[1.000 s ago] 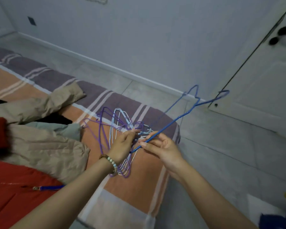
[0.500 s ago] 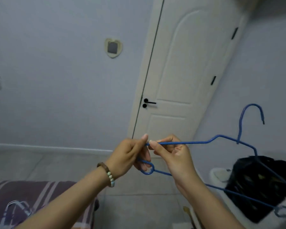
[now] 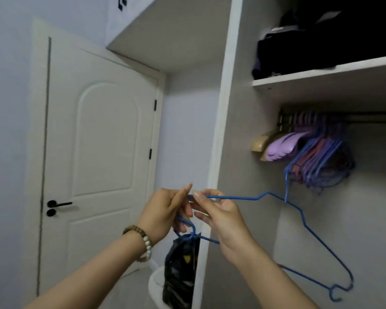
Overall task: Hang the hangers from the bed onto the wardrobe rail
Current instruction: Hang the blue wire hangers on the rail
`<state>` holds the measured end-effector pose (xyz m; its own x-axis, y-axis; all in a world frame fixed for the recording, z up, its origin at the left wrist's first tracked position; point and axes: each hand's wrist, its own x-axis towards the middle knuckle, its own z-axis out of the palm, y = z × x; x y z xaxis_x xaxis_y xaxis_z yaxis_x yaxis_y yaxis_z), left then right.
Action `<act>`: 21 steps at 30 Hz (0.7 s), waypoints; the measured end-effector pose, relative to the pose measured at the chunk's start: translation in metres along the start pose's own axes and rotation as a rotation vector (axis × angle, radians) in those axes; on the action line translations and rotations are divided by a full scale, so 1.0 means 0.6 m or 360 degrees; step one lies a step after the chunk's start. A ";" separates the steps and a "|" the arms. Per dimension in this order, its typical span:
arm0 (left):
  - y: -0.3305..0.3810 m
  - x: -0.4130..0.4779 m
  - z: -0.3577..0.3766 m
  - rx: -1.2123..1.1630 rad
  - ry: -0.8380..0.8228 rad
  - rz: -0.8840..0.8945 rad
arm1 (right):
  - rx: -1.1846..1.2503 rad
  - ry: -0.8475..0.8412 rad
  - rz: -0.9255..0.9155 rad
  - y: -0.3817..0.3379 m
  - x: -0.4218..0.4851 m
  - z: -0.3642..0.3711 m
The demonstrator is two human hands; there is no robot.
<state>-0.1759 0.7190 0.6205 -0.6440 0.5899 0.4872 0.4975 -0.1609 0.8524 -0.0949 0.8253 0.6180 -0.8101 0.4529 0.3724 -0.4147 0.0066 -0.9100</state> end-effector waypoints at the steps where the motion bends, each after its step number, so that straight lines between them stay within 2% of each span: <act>1: 0.010 0.019 0.034 -0.0027 -0.0021 0.0008 | 0.0019 0.0037 -0.0010 -0.010 0.008 -0.033; 5: 0.038 0.084 0.155 -0.0096 -0.0037 0.0078 | 0.0109 0.0213 -0.0033 -0.050 0.035 -0.147; 10: 0.063 0.137 0.281 -0.0205 0.0052 0.0125 | 0.0118 0.0633 -0.0223 -0.102 0.065 -0.281; 16: 0.085 0.192 0.392 -0.0434 0.0085 0.0141 | -0.0020 0.0591 -0.0356 -0.162 0.110 -0.387; 21: 0.095 0.236 0.465 -0.0466 -0.0149 0.0113 | -0.0209 0.0553 -0.0414 -0.197 0.152 -0.454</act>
<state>-0.0767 1.0141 0.6852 -0.5505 0.6371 0.5395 0.3422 -0.4172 0.8419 -0.0066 1.1088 0.7100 -0.4892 0.6934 0.5291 -0.5118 0.2630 -0.8179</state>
